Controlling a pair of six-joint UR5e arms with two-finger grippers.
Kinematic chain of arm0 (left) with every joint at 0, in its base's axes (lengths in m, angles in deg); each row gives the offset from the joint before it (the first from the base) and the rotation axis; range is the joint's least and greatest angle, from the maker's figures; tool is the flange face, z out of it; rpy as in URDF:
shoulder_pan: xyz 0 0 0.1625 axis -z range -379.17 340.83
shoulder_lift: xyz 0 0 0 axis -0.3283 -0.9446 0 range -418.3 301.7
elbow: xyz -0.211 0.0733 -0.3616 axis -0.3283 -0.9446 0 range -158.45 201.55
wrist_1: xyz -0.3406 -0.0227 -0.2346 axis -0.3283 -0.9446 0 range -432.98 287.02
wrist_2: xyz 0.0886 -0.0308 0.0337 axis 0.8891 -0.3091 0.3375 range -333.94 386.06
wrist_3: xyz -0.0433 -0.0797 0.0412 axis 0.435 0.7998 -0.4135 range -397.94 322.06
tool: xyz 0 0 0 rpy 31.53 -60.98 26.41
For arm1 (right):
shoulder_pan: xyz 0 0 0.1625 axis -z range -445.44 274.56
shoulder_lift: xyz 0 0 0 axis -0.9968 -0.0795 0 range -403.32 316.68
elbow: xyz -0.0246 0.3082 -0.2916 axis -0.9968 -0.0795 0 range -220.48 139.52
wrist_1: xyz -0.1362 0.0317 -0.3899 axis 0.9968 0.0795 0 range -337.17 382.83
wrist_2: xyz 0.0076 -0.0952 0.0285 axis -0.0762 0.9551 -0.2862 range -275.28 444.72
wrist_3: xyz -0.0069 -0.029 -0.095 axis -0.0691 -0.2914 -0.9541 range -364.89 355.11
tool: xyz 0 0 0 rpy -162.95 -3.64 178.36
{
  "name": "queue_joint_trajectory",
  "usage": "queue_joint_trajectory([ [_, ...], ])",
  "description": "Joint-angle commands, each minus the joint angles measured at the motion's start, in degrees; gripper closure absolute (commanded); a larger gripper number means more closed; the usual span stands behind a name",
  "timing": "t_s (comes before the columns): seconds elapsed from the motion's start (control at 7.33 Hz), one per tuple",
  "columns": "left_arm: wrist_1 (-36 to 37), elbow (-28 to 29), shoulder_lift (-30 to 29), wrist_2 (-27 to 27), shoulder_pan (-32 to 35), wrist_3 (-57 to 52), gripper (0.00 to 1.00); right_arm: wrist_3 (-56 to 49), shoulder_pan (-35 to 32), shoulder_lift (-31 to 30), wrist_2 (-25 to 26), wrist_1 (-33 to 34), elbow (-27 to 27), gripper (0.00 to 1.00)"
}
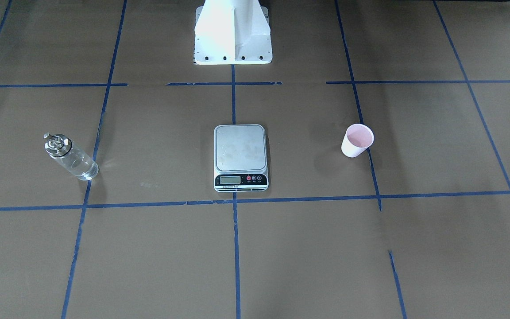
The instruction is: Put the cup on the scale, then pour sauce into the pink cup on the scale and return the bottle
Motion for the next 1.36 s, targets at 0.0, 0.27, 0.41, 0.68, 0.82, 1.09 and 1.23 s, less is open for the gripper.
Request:
queue_joint_trajectory([
  [0.0,0.0,-0.1,0.0,0.0,0.0,0.0,0.0,0.1,0.0,0.2,-0.3,0.0,0.1,0.0],
  [0.27,0.4,-2.1,-0.8,0.1,-0.1,0.3,0.0,0.1,0.0,0.2,-0.3,0.0,0.4,0.0],
  [0.41,0.3,-4.7,-1.6,0.1,-0.2,0.3,0.0,0.1,0.0,0.2,-0.4,0.0,0.6,0.0],
  [0.68,-0.2,-16.6,-2.6,-0.5,-1.5,0.3,0.0,0.1,0.0,0.2,-0.6,0.0,0.6,0.0],
  [0.82,-2.1,-19.2,-4.2,-0.6,-4.5,-0.3,0.0,0.2,0.0,0.2,-0.7,0.0,0.7,0.0],
  [1.09,-5.2,-21.2,-4.6,-0.9,-12.3,6.9,0.0,0.1,0.0,0.2,-1.7,0.0,0.9,0.0],
  [1.23,-5.3,-20.4,-5.9,-3.4,-13.2,7.7,0.0,0.1,0.0,0.2,-1.7,0.0,0.9,0.0],
])
